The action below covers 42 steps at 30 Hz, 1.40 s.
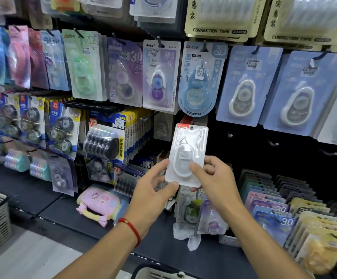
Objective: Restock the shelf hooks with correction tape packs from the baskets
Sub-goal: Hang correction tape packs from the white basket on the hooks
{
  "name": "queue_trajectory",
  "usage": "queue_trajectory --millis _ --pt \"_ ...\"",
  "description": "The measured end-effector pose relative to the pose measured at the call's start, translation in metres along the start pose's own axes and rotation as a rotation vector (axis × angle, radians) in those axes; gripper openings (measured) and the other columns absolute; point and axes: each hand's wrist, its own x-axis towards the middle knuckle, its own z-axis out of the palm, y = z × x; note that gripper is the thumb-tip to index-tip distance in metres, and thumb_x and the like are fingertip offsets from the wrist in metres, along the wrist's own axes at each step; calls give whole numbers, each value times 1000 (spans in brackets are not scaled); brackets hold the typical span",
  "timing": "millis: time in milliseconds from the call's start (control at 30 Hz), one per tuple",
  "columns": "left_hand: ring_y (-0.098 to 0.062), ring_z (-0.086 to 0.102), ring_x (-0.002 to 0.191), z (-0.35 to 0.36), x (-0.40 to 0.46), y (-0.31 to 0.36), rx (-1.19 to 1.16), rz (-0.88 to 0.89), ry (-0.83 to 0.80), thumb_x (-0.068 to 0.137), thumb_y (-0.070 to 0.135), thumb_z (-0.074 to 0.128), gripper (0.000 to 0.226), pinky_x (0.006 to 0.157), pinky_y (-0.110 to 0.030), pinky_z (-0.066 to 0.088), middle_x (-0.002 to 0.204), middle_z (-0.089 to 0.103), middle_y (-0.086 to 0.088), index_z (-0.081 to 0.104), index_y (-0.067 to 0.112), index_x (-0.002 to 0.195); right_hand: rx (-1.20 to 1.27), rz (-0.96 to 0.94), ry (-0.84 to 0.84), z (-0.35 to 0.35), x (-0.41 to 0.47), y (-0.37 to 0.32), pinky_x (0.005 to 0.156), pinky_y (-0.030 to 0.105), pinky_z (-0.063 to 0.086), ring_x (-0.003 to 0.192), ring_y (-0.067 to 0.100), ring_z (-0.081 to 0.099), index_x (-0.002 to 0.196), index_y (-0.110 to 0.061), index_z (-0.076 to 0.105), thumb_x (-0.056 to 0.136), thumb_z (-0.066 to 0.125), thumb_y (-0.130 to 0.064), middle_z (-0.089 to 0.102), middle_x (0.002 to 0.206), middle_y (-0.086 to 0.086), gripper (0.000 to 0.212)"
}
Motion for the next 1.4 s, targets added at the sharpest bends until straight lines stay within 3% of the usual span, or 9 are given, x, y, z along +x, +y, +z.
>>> queue_trajectory --millis 200,400,567,700,800,933,1200,1300,1400 --pt "4 69 107 -1 -1 2 -6 -3 8 92 -6 70 59 81 -10 53 112 74 29 65 45 122 -42 -58 10 3 -4 -3 57 28 61 76 12 78 111 -23 71 97 74 -27 80 86 -5 14" --pt "8 68 103 1 -1 9 -10 1 -13 77 11 69 66 77 -7 53 107 74 33 67 74 97 -10 -70 -32 6 -3 -3 58 34 63 80 17 78 118 -23 75 100 70 -29 81 91 1 19" --pt "8 63 118 2 6 -6 2 -71 -26 75 16 72 59 81 -8 52 119 73 27 64 61 112 -148 -28 36 5 2 9 56 21 57 67 7 71 121 -20 74 101 68 -36 75 79 3 26" --pt "7 55 128 -7 10 -21 144 -137 -89 87 5 71 71 96 -15 49 135 64 20 53 47 143 -851 -306 156 7 -3 31 103 31 50 133 17 50 159 -17 34 101 62 -36 45 155 4 67" --pt "-1 52 134 -15 12 -25 229 -162 -59 92 4 67 68 100 -18 43 145 57 14 53 38 149 -1257 -719 10 12 8 42 124 48 34 156 32 27 160 -15 36 101 57 -29 24 171 11 64" --pt "-13 59 129 -21 8 -28 425 -146 -53 93 8 66 57 102 -28 48 142 61 7 57 31 144 -1461 -529 -148 22 48 51 128 54 18 162 31 3 164 -19 28 107 43 -36 -2 176 6 62" --pt "-16 59 115 -34 -9 -40 683 -174 -235 93 9 63 46 98 -30 51 130 63 3 63 25 136 -1468 -341 -237 24 82 51 127 57 22 162 31 -9 161 -21 30 102 53 -23 -17 175 1 63" --pt "-18 60 120 -39 -19 -51 830 -177 -359 94 11 64 44 101 -27 48 133 65 2 63 21 136 -1366 -347 -259 17 61 49 126 54 22 162 30 -5 160 -20 33 100 54 -16 -8 176 5 64" --pt "-24 58 129 -41 -39 -67 1047 -183 -581 96 15 63 42 109 -36 47 139 63 -4 61 19 137 -1252 -291 -297 -1 10 59 115 50 41 154 30 28 153 -15 47 102 53 -17 25 170 9 51"
